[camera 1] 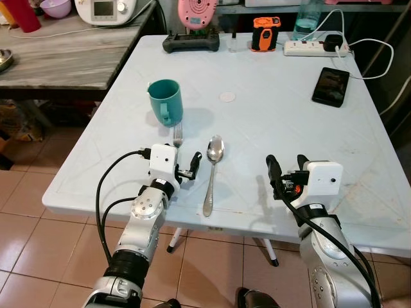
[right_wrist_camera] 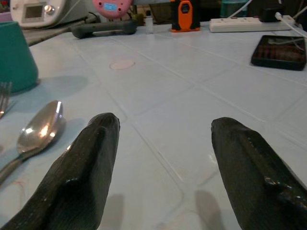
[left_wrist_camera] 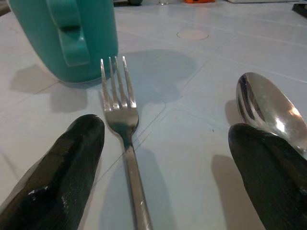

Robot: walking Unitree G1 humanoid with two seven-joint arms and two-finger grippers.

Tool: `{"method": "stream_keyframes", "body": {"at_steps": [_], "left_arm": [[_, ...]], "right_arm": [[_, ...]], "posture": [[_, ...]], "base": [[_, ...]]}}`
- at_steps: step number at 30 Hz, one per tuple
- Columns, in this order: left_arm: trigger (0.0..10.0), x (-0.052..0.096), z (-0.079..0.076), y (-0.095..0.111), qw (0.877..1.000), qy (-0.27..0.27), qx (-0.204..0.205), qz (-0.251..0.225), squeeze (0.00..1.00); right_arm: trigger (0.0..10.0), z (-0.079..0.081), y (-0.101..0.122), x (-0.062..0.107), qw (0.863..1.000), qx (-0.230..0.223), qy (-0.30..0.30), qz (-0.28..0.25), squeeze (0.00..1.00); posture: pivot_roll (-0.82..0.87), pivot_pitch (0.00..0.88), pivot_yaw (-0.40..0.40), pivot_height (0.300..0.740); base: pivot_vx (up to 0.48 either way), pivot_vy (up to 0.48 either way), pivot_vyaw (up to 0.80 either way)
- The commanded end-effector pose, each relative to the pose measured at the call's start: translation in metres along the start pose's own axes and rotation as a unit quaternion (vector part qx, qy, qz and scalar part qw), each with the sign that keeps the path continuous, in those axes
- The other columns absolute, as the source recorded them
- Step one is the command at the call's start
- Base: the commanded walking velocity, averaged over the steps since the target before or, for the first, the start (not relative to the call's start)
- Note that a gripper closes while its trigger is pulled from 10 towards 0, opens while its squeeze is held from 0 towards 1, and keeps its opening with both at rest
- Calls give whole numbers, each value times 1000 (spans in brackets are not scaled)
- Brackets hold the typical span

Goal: Setting the table

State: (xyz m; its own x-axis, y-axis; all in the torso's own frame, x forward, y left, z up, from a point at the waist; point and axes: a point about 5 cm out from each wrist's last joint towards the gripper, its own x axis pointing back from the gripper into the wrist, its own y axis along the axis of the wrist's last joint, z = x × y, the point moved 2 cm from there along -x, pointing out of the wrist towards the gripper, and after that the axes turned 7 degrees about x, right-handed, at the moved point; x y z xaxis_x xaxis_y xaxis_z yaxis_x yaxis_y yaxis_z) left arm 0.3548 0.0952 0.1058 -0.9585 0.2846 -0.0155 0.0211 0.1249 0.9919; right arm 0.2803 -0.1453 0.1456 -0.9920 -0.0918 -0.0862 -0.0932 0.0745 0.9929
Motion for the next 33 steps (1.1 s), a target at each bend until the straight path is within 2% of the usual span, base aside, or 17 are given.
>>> {"method": "stream_keyframes", "body": {"at_steps": [1,4,6,7,9,10,11,16,17,18,19,20,23,24,25,26,33], "left_arm": [[9843,-2,4,-2,1000,14,2,10,0],[9020,-3,6,-1,1000,21,0,10,0],[8902,-4,5,-1,1000,20,8,8,0],[3725,-4,6,-2,1000,23,5,13,0],[3725,-5,7,-4,999,27,3,18,0],[1098,-4,8,-6,999,32,2,24,0],[0,-4,11,-8,999,40,3,30,0],[0,-3,16,-10,998,56,0,36,0],[2667,-3,20,-10,997,65,-1,37,0],[2667,-3,20,-10,997,65,-1,37,0],[7373,-3,21,-10,997,68,0,39,0],[10000,-3,24,-11,996,76,2,45,0],[9255,-2,31,-16,994,96,9,60,0],[4667,-1,33,-17,993,101,11,66,0],[4667,-1,34,-18,992,104,12,69,0],[0,0,35,-21,991,109,13,78,0],[0,1,36,-30,987,116,25,111,0]], "right_arm": [[10000,2,3,3,1000,2,0,-1,0],[10000,2,4,2,1000,4,2,-2,0],[10000,3,4,2,1000,4,3,-1,0],[10000,3,4,1,1000,4,5,-1,0],[10000,4,4,1,1000,4,6,-1,0],[10000,4,4,1,1000,5,6,-1,0],[10000,5,4,0,1000,5,8,0,0],[10000,6,3,0,1000,5,10,1,0],[10000,7,4,-1,1000,5,12,0,0],[10000,7,4,-1,1000,5,12,0,0],[10000,8,4,-1,1000,5,12,0,0],[10000,8,4,-1,1000,5,13,0,0],[10000,8,4,-2,1000,5,14,-1,0],[10000,8,4,-2,1000,6,14,-1,0],[10000,8,4,-2,1000,6,14,-1,0],[10000,8,4,-2,1000,6,15,-1,0],[10000,8,4,-3,1000,8,16,-2,0]], "posture": [[-372,192,102,740],[-372,191,99,740],[-372,191,99,740],[-365,188,98,740],[-365,188,98,740],[-361,187,97,740],[-359,186,97,740],[-355,185,96,740],[-354,184,96,740],[-354,184,96,740],[-351,184,96,740],[-351,184,96,740],[-350,181,96,740],[-350,179,95,740],[-350,179,95,740],[-350,178,95,740],[-351,176,93,740]], "base": [[0,0,0],[0,0,0],[0,0,0],[0,0,0],[0,0,0],[0,0,0],[0,0,0],[0,0,0],[0,0,0],[0,0,0],[0,0,0],[0,0,0],[0,0,0],[0,0,0],[0,0,0],[0,0,0],[0,0,0]]}}
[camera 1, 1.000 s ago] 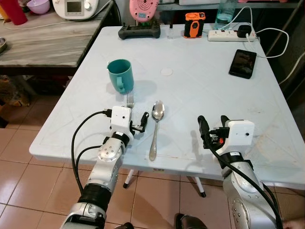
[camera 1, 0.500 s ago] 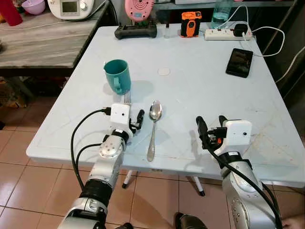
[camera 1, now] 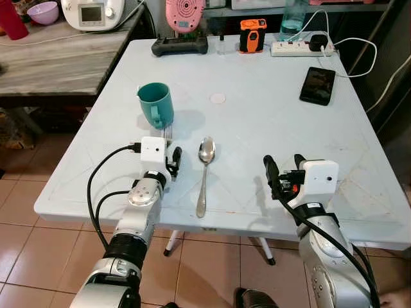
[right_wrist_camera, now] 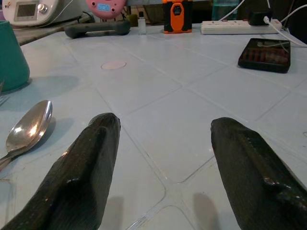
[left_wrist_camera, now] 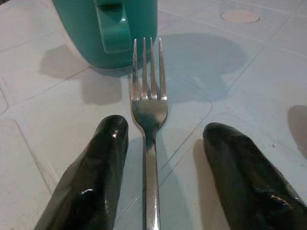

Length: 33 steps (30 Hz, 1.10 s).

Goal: Setting the table

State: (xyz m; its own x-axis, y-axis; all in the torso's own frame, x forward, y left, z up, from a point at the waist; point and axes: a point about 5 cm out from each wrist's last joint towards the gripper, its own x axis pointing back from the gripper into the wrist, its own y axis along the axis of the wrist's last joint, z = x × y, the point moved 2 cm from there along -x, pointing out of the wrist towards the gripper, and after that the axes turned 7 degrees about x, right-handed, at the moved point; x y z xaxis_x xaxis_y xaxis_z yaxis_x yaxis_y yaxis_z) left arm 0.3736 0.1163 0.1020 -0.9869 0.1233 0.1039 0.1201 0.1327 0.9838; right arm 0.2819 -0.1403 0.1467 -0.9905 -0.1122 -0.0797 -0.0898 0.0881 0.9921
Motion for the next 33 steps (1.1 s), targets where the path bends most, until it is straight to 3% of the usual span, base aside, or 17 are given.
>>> {"method": "stream_keyframes", "body": {"at_steps": [1,33], "left_arm": [[0,8,13,-31,997,29,9,68,0],[0,14,27,-39,992,38,-5,121,0]], "right_arm": [[10000,3,3,-1,1000,1,6,-5,0],[10000,10,3,-4,1000,-2,24,-5,0]], "posture": [[-351,176,93,740],[-333,176,93,740]], "base": [[0,0,0],[0,0,0]]}}
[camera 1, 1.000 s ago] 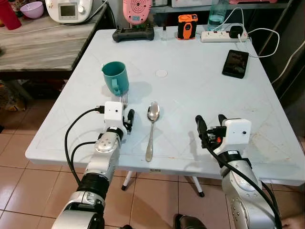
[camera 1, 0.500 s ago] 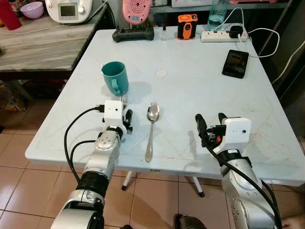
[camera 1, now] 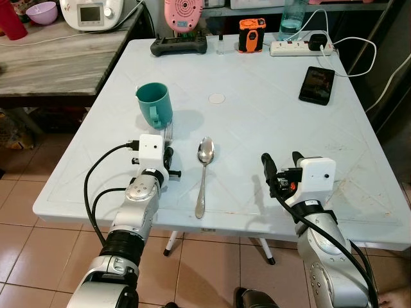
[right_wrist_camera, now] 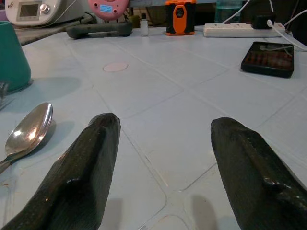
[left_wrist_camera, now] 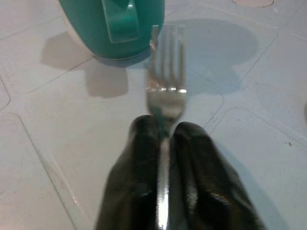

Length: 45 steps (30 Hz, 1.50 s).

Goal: Setting the table

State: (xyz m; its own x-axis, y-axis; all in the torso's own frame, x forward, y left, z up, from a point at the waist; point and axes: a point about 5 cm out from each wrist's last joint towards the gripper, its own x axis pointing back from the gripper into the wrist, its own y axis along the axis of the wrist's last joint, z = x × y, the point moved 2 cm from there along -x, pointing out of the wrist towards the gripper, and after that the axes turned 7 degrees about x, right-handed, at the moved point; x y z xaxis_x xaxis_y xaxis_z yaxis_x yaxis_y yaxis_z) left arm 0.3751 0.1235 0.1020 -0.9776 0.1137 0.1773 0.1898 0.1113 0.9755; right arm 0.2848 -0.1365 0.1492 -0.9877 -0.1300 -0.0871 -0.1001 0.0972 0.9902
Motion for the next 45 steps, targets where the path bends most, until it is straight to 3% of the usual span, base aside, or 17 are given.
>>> {"method": "stream_keyframes", "body": {"at_steps": [1,10,16,26,37,39,45], "left_arm": [[0,12,21,-42,996,29,2,85,0],[0,16,26,-41,997,16,-1,79,0],[0,21,33,-40,997,7,-5,72,0],[0,39,40,-22,1000,-24,-8,-1,0],[0,55,65,-11,998,27,-18,-60,0],[0,56,68,5,994,41,-26,-101,0],[196,52,72,24,987,82,-24,-137,0]], "right_arm": [[10000,7,1,-1,1000,-9,19,-1,0],[10000,28,5,3,994,-31,105,-6,0],[10000,29,4,4,992,-37,119,-4,0],[10000,30,3,4,990,-37,139,1,0],[10000,29,0,2,990,-33,134,5,0],[10000,30,0,-1,991,-30,133,4,0],[10000,25,4,-3,994,-27,110,-6,0]], "posture": [[-333,176,93,740],[-330,174,88,740],[-326,171,85,740],[-320,162,77,740],[-306,162,74,740],[-293,156,70,740],[-293,151,70,740]], "base": [[0,0,0],[0,0,0],[0,0,0],[0,0,0],[0,0,0],[0,0,0],[0,0,0]]}}
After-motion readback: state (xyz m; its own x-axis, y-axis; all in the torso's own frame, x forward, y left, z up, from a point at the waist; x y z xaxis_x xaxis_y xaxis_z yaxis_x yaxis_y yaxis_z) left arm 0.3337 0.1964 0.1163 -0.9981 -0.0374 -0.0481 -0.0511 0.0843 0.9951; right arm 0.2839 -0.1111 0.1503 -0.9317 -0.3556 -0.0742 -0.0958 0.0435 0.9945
